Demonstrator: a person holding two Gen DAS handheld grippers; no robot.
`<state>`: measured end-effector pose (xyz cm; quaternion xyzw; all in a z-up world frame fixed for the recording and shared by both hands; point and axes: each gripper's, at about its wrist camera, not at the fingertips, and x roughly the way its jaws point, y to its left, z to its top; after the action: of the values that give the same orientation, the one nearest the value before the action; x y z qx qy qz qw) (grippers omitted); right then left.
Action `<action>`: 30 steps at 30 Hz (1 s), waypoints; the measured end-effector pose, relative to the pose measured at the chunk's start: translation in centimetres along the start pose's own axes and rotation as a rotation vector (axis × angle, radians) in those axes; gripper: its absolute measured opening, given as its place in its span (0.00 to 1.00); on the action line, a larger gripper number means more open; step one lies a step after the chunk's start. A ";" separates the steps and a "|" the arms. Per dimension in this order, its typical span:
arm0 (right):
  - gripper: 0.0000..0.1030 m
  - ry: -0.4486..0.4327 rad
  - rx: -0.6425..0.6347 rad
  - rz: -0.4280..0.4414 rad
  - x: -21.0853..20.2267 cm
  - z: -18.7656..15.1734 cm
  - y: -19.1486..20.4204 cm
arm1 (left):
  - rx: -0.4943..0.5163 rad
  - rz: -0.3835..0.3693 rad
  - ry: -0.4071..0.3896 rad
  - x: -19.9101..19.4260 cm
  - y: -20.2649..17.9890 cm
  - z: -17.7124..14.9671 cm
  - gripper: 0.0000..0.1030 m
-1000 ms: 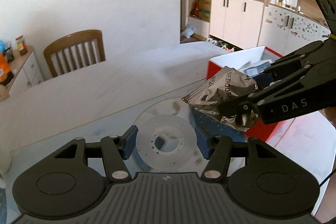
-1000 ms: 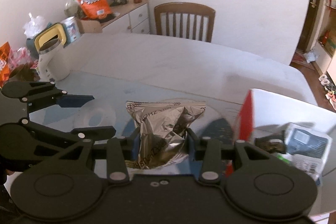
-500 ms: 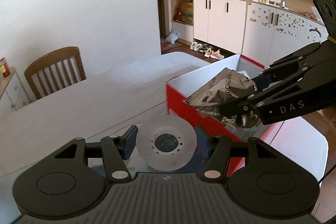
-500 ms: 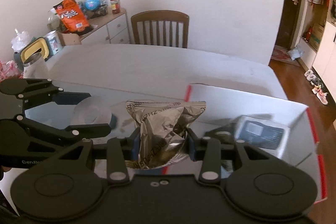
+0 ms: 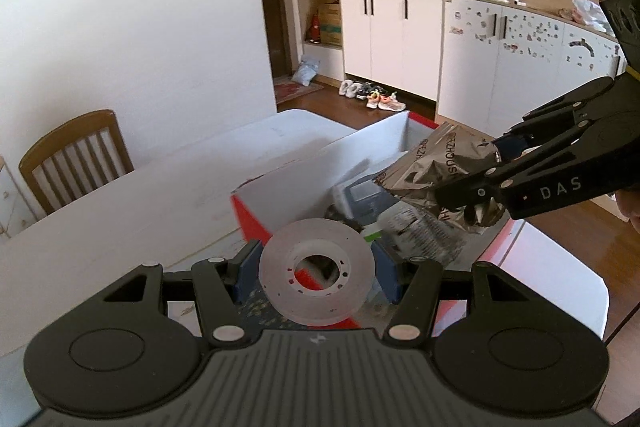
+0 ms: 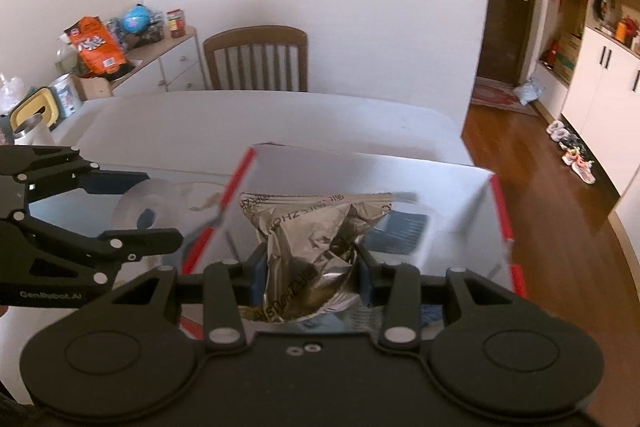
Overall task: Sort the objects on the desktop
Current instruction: 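Lower the foil wrapper into the shoebox and open the right tool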
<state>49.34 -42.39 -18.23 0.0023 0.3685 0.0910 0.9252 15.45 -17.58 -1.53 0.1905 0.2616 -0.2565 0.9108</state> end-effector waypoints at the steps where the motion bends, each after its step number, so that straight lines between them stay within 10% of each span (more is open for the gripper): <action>1: 0.40 -0.001 0.002 -0.005 -0.2 -0.1 -0.5 | 0.005 -0.005 -0.002 0.2 -0.4 0.2 0.56; 30: 0.40 0.095 -0.008 -0.026 4.5 -1.7 -6.2 | 0.107 -0.036 0.123 10.9 -4.1 3.7 0.57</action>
<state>52.44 -47.86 -22.96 -0.0104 0.4118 0.0804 0.9076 22.46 -26.60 -5.76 0.2495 0.3066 -0.2740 0.8767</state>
